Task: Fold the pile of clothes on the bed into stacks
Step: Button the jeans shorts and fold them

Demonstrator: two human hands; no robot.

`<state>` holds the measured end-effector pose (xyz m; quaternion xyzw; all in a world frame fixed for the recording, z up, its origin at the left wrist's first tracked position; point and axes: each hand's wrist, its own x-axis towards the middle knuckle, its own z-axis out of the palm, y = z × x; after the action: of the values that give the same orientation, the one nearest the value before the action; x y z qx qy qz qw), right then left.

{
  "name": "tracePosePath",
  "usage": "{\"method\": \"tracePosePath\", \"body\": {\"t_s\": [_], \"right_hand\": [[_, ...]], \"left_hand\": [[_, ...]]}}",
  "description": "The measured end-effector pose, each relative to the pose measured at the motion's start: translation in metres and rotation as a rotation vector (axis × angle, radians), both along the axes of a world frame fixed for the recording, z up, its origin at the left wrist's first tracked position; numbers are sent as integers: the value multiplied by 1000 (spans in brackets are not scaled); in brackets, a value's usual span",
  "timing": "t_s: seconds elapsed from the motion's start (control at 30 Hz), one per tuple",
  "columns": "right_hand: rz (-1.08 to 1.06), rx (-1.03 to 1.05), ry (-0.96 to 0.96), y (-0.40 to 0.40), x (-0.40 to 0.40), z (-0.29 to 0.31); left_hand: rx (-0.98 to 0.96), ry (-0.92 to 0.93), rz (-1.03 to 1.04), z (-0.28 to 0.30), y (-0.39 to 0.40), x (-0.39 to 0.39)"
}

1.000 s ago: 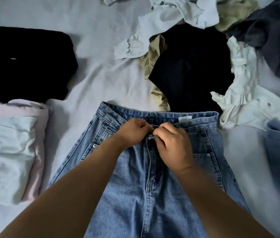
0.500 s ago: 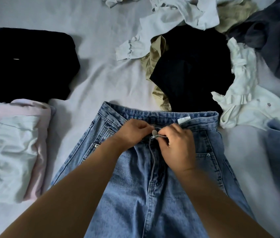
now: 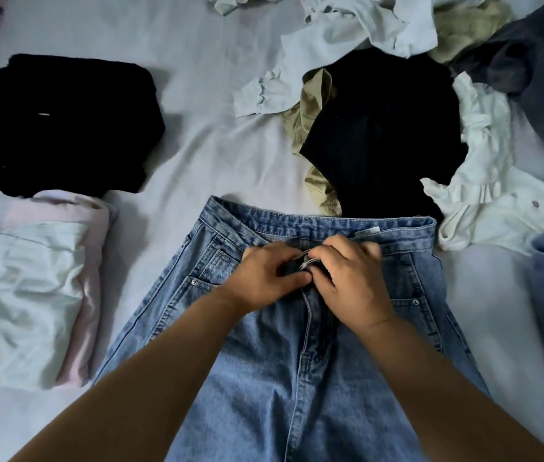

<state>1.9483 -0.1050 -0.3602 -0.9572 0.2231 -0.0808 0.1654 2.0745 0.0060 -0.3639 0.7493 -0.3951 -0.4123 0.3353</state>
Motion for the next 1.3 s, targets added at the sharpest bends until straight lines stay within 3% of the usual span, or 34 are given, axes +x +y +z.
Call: {"method": "tracePosePath", "body": {"t_s": [0.13, 0.27, 0.5, 0.7, 0.8, 0.93, 1.13, 1.3], "right_hand": [[38, -70, 50, -5, 0, -1], [47, -59, 42, -9, 3, -1], [15, 37, 55, -13, 7, -6], [6, 0, 59, -10, 9, -10], [-10, 20, 45, -12, 7, -12], [5, 46, 7, -15, 3, -13], [14, 83, -79, -18, 3, -13], [55, 123, -66, -24, 1, -11]], "left_hand": [[-149, -176, 23, -8, -3, -1], [-170, -367, 70, -10, -4, -8], [-155, -446, 111, -12, -7, -18], [-134, -463, 10, -10, -7, -15], [-117, -463, 69, -9, -9, -17], [-59, -394, 163, -8, -16, -19], [47, -149, 120, 1, -21, -10], [40, -203, 56, -5, -17, -8]]}}
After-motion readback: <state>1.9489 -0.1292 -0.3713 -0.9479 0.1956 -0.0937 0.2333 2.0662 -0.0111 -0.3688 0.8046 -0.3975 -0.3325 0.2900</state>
